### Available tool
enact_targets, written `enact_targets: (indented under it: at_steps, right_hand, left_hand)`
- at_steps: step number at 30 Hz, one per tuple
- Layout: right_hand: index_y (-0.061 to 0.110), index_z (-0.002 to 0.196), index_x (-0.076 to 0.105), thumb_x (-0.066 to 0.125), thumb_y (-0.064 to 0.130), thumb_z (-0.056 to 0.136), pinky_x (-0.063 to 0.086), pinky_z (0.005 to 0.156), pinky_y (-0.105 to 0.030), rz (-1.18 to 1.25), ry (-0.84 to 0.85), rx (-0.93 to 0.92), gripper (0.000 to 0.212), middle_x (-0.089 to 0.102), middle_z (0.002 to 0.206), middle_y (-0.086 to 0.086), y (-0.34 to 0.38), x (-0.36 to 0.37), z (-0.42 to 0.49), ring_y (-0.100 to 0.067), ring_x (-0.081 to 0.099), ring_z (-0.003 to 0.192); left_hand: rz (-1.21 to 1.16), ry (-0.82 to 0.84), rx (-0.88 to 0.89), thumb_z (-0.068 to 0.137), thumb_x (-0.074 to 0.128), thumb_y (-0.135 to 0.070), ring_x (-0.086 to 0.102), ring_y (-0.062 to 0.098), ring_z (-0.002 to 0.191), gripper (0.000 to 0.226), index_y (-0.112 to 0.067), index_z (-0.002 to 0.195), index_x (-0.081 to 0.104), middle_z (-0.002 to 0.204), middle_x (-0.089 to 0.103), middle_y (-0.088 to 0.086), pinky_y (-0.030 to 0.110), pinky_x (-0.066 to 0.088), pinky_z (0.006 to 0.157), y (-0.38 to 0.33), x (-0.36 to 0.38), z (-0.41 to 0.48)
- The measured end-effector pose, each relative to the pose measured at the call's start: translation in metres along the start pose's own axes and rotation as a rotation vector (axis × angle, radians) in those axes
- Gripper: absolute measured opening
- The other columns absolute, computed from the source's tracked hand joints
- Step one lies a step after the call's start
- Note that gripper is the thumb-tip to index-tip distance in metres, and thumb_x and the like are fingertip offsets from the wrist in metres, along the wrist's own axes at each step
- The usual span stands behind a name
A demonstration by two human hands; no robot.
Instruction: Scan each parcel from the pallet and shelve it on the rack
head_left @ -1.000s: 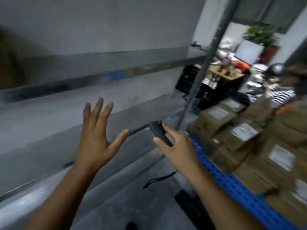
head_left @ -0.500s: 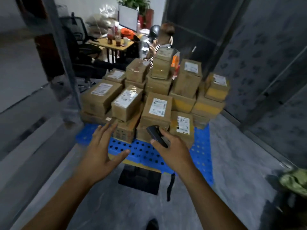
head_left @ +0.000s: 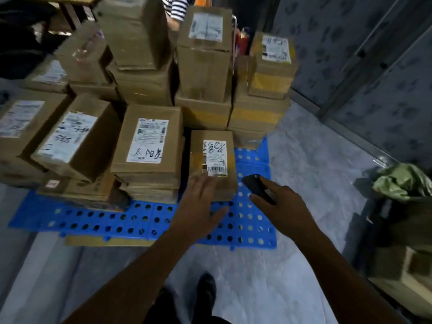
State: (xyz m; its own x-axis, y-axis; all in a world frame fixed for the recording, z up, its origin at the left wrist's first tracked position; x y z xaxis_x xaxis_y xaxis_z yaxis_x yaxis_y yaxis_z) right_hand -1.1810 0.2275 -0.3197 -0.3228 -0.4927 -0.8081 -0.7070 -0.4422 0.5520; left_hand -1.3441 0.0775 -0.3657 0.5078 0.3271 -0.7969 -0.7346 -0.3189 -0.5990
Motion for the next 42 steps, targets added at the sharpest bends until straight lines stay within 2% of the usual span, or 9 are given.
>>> enact_targets:
  at_steps: [6, 10, 14, 20, 25, 32, 35, 39, 42]
  right_hand:
    - [0.038, 0.147, 0.046, 0.067, 0.058, 0.085, 0.045, 0.048, -0.014, 0.062, 0.094, 0.055, 0.068, 0.063, 0.087, 0.015, -0.02, 0.02, 0.025, 0.001, 0.063, 0.063]
    - [0.044, 0.147, 0.044, 0.065, 0.06, 0.086, 0.048, 0.064, -0.027, -0.08, 0.174, 0.055, 0.066, 0.06, 0.099, -0.003, -0.012, 0.023, 0.032, -0.016, 0.063, 0.08]
    - [0.053, 0.146, 0.036, 0.057, 0.068, 0.085, 0.052, 0.077, -0.041, -0.343, 0.221, 0.013, 0.067, 0.047, 0.102, 0.003, -0.003, 0.012, 0.043, -0.024, 0.054, 0.099]
    - [0.056, 0.145, 0.024, 0.052, 0.071, 0.085, 0.042, 0.073, -0.035, -0.666, 0.337, -0.057, 0.069, 0.046, 0.107, 0.008, -0.005, -0.003, 0.053, -0.016, 0.042, 0.095]
    - [0.054, 0.146, 0.022, 0.05, 0.073, 0.085, 0.039, 0.072, -0.034, -0.798, 0.328, -0.142, 0.069, 0.049, 0.113, 0.005, -0.003, -0.026, 0.054, -0.018, 0.044, 0.097]
    - [0.056, 0.146, 0.02, 0.044, 0.073, 0.087, 0.04, 0.073, -0.034, -0.801, 0.348, -0.319, 0.066, 0.047, 0.114, 0.006, -0.01, -0.047, 0.053, -0.02, 0.046, 0.103]
    - [0.056, 0.144, 0.019, 0.043, 0.073, 0.087, 0.036, 0.072, -0.034, -0.815, 0.346, -0.41, 0.065, 0.046, 0.115, 0.006, -0.023, -0.055, 0.052, -0.021, 0.045, 0.105]
    - [0.055, 0.144, 0.023, 0.044, 0.074, 0.085, 0.037, 0.071, -0.033, -0.794, 0.317, -0.524, 0.066, 0.047, 0.114, 0.005, -0.046, -0.07, 0.051, -0.021, 0.047, 0.103]
    - [0.054, 0.146, 0.027, 0.049, 0.071, 0.084, 0.047, 0.076, -0.035, -0.624, 0.308, -0.492, 0.068, 0.047, 0.105, 0.005, -0.07, -0.072, 0.057, -0.021, 0.049, 0.1]
  left_hand:
    - [0.222, 0.037, -0.147, 0.093, 0.059, -0.059, 0.003, 0.039, 0.157, 0.086, -0.021, 0.163, 0.025, 0.17, 0.017, 0.008, 0.057, 0.02, 0.122, 0.031, 0.036, 0.038]
    - [0.089, 0.022, -0.108, 0.089, 0.072, -0.049, 0.004, 0.045, 0.156, 0.074, -0.031, 0.155, 0.044, 0.17, 0.012, 0.007, 0.062, 0.018, 0.124, 0.026, 0.049, 0.022]
    - [-0.311, -0.059, -0.129, 0.081, 0.088, -0.031, 0.011, 0.025, 0.158, 0.069, -0.035, 0.143, 0.057, 0.171, -0.008, 0.0, 0.048, 0.041, 0.118, 0.038, 0.058, 0.017]
    - [-0.357, -0.077, -0.161, 0.074, 0.091, -0.038, 0.013, 0.02, 0.154, 0.08, -0.05, 0.141, 0.048, 0.17, 0.0, 0.005, 0.032, 0.024, 0.118, 0.049, 0.066, 0.029]
    - [-0.378, -0.082, -0.183, 0.069, 0.094, -0.036, 0.018, 0.026, 0.155, 0.087, -0.053, 0.14, 0.048, 0.168, 0.005, 0.003, 0.034, 0.029, 0.118, 0.05, 0.069, 0.032]
    - [-0.405, -0.136, -0.096, 0.072, 0.091, -0.034, 0.032, 0.021, 0.147, 0.075, -0.042, 0.138, 0.057, 0.166, 0.014, 0.002, 0.015, 0.036, 0.113, 0.044, 0.064, 0.034]
    - [-0.367, -0.126, -0.153, 0.074, 0.086, -0.042, 0.033, 0.029, 0.15, 0.07, -0.034, 0.139, 0.059, 0.168, 0.011, 0.009, 0.041, 0.042, 0.117, 0.04, 0.065, 0.032]
    - [-0.302, -0.199, -0.195, 0.075, 0.087, -0.037, 0.034, 0.027, 0.149, 0.071, -0.031, 0.14, 0.059, 0.169, 0.011, 0.005, 0.007, 0.035, 0.109, 0.022, 0.072, 0.01]
    - [-0.335, -0.31, -0.236, 0.075, 0.087, -0.039, 0.039, 0.019, 0.147, 0.072, -0.03, 0.14, 0.059, 0.164, 0.023, 0.002, 0.027, 0.044, 0.114, -0.007, 0.074, -0.016]
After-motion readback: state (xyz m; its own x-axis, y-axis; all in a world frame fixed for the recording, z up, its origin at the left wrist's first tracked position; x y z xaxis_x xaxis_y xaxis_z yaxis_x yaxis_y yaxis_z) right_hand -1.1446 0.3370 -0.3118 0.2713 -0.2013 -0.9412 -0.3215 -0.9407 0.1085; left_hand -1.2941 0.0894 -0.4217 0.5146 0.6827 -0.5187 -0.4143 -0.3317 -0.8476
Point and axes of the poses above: each hand's wrist, its own z-axis towards the middle knuckle, its own x-axis out of the palm, y = z × x, the point moved 7 cm from there along z, towards the middle knuckle
